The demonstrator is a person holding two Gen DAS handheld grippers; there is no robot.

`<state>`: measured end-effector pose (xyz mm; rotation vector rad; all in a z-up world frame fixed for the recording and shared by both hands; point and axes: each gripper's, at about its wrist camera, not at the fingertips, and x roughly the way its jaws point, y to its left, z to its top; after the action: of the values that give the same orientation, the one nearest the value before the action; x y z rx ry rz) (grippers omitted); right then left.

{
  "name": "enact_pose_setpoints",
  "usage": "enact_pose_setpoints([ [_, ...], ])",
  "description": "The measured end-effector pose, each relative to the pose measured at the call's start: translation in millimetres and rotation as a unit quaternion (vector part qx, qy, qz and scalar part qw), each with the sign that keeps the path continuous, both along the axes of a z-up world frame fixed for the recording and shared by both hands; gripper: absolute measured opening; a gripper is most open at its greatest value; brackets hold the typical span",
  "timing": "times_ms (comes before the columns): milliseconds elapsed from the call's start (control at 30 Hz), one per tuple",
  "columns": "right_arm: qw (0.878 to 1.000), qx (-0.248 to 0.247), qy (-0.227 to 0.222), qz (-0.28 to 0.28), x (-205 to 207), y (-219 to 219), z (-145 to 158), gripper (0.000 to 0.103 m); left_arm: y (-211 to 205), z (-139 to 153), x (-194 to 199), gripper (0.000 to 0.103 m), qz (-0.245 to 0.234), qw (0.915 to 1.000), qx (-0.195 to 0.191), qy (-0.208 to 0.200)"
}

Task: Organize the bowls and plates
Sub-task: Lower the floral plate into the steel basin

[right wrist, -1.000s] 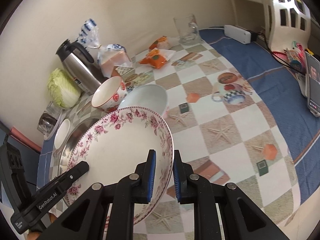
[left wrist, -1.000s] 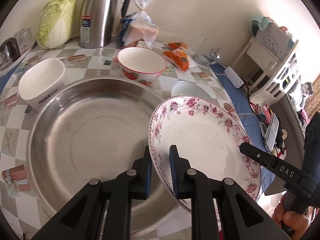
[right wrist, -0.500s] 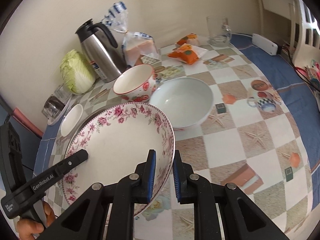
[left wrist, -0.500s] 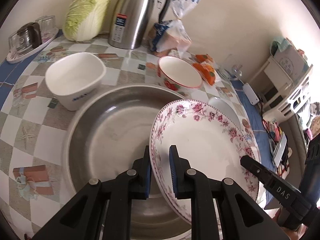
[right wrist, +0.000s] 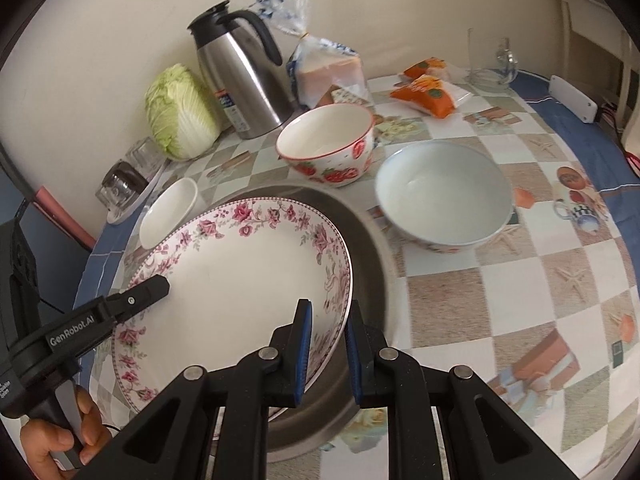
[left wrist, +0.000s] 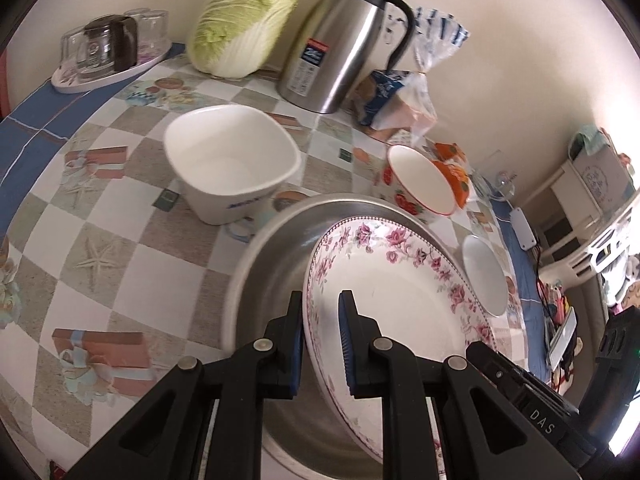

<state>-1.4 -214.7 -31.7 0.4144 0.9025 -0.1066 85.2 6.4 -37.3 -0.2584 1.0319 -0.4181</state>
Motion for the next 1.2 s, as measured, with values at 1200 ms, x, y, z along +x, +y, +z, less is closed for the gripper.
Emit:
enact_pose_setpoints([
  [1200,0.998,-0.032,0.045,-0.004,26,5,-18,0.020,-15,-26,14,0.017,0.000,0.9983,0.042,0.041],
])
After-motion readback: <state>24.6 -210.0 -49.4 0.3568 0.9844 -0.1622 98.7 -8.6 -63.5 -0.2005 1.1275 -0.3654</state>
